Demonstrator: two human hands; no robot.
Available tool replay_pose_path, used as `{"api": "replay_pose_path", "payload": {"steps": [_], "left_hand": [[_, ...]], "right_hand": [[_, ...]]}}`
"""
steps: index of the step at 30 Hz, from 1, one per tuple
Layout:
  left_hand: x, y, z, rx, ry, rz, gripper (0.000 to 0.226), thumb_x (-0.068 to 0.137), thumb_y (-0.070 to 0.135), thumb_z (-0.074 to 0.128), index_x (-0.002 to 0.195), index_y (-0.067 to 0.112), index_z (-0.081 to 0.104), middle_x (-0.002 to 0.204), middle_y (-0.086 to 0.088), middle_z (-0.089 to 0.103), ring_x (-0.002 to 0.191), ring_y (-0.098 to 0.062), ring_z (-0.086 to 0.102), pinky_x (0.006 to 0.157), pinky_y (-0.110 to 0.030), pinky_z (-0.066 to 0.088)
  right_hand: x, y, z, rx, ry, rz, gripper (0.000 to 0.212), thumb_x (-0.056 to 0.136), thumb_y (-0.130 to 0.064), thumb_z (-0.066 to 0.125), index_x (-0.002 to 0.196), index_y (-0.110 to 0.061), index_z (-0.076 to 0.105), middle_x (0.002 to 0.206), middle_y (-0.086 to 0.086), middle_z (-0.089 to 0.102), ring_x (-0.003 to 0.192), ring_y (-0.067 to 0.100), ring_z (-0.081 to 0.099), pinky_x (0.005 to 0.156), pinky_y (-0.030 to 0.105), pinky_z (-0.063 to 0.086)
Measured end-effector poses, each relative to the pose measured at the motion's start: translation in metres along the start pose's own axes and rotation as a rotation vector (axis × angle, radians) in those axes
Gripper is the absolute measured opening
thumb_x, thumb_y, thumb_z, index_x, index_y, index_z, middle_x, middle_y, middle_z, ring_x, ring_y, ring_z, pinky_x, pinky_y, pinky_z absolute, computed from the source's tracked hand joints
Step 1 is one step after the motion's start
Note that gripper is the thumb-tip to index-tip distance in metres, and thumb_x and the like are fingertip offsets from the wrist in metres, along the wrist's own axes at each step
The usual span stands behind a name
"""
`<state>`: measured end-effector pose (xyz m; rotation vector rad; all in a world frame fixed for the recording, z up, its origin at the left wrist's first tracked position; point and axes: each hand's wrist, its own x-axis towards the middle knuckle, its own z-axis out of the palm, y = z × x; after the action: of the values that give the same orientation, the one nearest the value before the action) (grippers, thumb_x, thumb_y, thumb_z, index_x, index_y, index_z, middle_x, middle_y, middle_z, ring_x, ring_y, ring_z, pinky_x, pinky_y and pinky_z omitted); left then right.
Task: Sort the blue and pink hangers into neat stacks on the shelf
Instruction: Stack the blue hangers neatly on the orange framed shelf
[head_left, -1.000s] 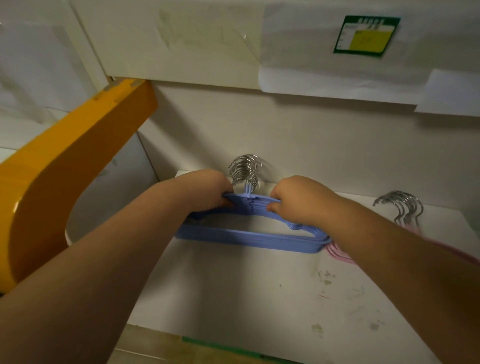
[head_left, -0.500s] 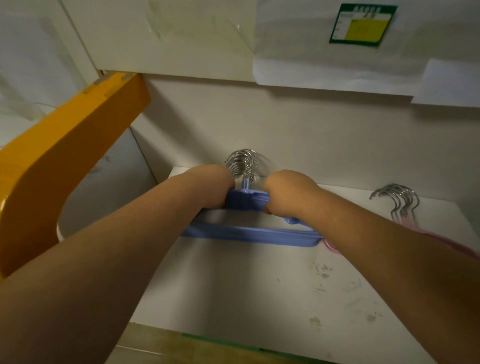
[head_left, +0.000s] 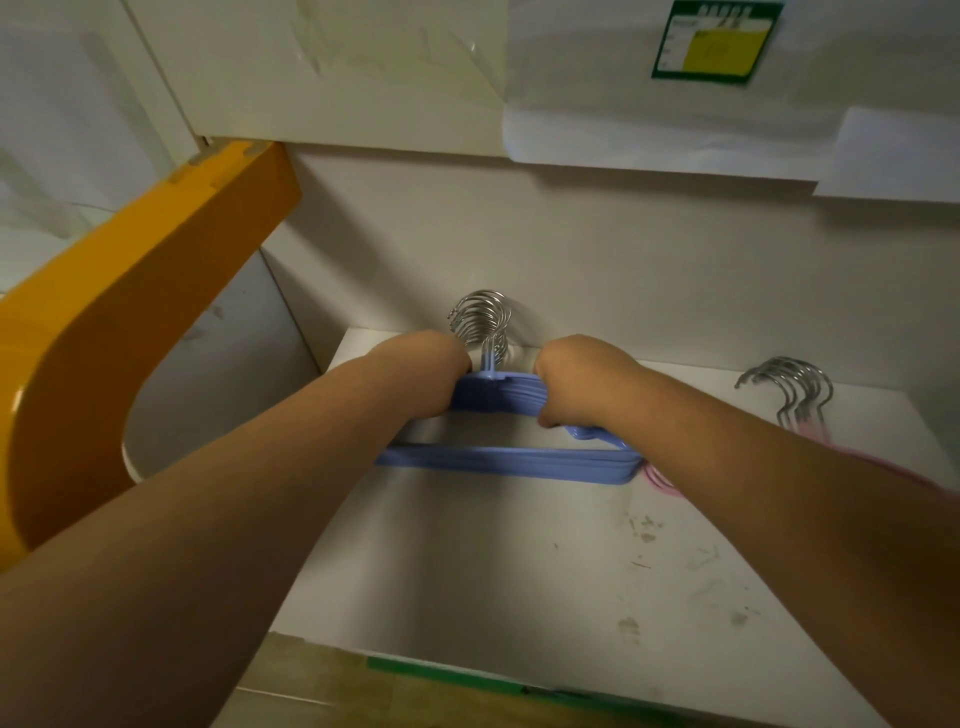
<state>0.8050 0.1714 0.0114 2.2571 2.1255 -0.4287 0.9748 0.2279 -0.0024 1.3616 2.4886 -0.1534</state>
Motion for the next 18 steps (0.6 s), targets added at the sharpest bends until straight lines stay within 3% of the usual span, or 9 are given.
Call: {"api": "replay_pose_path", "payload": {"steps": [3,6,9,11,12,13,16,18], "left_hand": [[-0.001,-0.004,0.003,-0.097,-0.015,0.042,0.019,0.084,0.023,0.062,0.103,0.021,0.066,0.099,-0.002,0.066,0.093,-0.025,0.063,0.065,-0.029,0.037],[-0.007,-0.011,0.004,-0.254,-0.013,0.078,0.03,0.078,0.042,0.07,0.104,0.029,0.063,0.097,0.004,0.065,0.095,-0.021,0.062,0.069,-0.029,0.038],[-0.034,-0.017,0.004,-0.323,0.278,0.16,0.038,0.085,0.045,0.062,0.118,0.027,0.061,0.114,0.002,0.064,0.107,-0.023,0.059,0.085,-0.033,0.045],[-0.064,-0.014,0.004,-0.389,0.509,0.294,0.035,0.088,0.042,0.057,0.117,0.023,0.064,0.109,0.002,0.064,0.102,-0.019,0.057,0.089,-0.031,0.045],[-0.078,-0.013,0.006,-0.395,0.534,0.346,0.034,0.087,0.041,0.058,0.115,0.023,0.064,0.106,0.004,0.063,0.099,-0.016,0.056,0.086,-0.027,0.044],[-0.09,-0.011,0.009,-0.38,0.473,0.361,0.034,0.086,0.04,0.062,0.117,0.026,0.063,0.106,0.006,0.063,0.099,-0.013,0.056,0.086,-0.025,0.043],[-0.094,-0.005,0.026,-0.26,0.001,0.215,0.036,0.088,0.038,0.062,0.123,0.032,0.056,0.114,0.009,0.06,0.104,-0.013,0.058,0.091,-0.031,0.047],[-0.084,-0.007,0.032,-0.233,-0.09,0.129,0.02,0.092,0.032,0.055,0.112,0.031,0.058,0.106,0.007,0.062,0.098,-0.016,0.06,0.084,-0.029,0.046]], "right_hand": [[-0.008,0.0,0.0,0.048,0.041,0.004,0.026,0.073,-0.032,0.072,0.061,-0.016,0.055,0.052,-0.001,0.056,0.05,0.016,0.054,0.046,0.024,0.032],[-0.024,0.003,0.002,0.113,0.14,-0.013,0.036,0.069,-0.048,0.075,0.088,-0.02,0.064,0.082,0.001,0.064,0.077,0.024,0.061,0.062,0.031,0.047],[-0.053,0.006,0.007,0.147,0.396,-0.112,0.042,0.083,-0.044,0.066,0.115,-0.019,0.06,0.113,0.002,0.059,0.105,0.026,0.056,0.087,0.039,0.048],[-0.075,0.003,0.008,0.21,0.566,-0.264,0.033,0.088,-0.038,0.06,0.114,-0.019,0.06,0.113,0.0,0.057,0.105,0.024,0.053,0.09,0.038,0.046],[-0.085,0.001,0.008,0.235,0.561,-0.322,0.032,0.088,-0.04,0.057,0.113,-0.021,0.06,0.111,-0.002,0.058,0.103,0.023,0.054,0.088,0.038,0.047],[-0.092,-0.002,0.009,0.242,0.48,-0.356,0.033,0.088,-0.046,0.054,0.113,-0.024,0.059,0.109,-0.005,0.058,0.101,0.021,0.055,0.086,0.039,0.048],[-0.096,-0.016,0.014,0.108,0.111,-0.323,0.035,0.089,-0.055,0.053,0.109,-0.026,0.055,0.107,-0.007,0.059,0.099,0.018,0.057,0.079,0.037,0.047],[-0.088,-0.023,0.017,0.084,0.048,-0.285,0.027,0.092,-0.049,0.053,0.101,-0.023,0.057,0.1,-0.002,0.062,0.094,0.022,0.058,0.074,0.035,0.044]]}}
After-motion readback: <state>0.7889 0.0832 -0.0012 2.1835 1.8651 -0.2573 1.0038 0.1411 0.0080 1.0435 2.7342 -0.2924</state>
